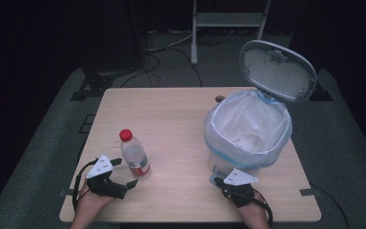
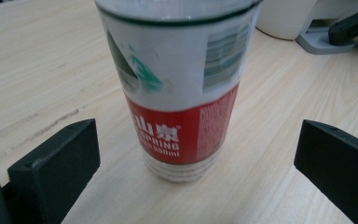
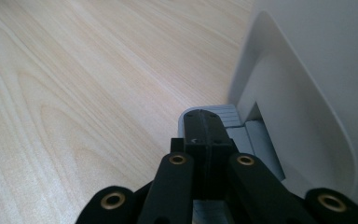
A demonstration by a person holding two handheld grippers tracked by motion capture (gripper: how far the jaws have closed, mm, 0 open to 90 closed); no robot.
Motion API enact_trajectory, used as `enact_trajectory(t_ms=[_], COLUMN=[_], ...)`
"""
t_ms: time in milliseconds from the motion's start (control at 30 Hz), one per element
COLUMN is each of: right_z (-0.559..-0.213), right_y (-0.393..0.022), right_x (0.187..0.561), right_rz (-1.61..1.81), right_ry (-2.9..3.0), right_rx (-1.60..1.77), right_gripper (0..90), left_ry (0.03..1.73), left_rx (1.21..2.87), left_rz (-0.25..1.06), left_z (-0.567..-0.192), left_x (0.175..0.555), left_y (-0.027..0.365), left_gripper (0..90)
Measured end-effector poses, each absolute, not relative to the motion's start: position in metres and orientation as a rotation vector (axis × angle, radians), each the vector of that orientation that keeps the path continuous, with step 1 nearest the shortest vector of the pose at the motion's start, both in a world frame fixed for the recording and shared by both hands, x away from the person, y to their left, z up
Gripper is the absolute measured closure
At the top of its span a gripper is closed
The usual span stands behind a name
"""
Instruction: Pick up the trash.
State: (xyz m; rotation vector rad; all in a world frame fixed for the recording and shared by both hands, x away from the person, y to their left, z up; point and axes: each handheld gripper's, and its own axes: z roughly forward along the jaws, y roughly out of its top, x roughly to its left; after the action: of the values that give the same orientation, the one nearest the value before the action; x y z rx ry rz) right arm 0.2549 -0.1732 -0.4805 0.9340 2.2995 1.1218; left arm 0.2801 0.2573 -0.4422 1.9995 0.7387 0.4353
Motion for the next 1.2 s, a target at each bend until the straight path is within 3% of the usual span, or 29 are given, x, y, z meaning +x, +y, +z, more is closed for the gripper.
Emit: enact_trajectory(t_ms=[1200], right_z=[-0.481], right_y=[-0.173], right_x=[0.255], right_rz=[1.125], right_ry=[2.299], right_rx=[0.934], right_gripper=[89.9], left_ry=[0.730], left_rx=[1.919], left_rz=[0.429], left_z=[-0.427], left_x=[0.306], left_y=[0.242], left_gripper=[0.0])
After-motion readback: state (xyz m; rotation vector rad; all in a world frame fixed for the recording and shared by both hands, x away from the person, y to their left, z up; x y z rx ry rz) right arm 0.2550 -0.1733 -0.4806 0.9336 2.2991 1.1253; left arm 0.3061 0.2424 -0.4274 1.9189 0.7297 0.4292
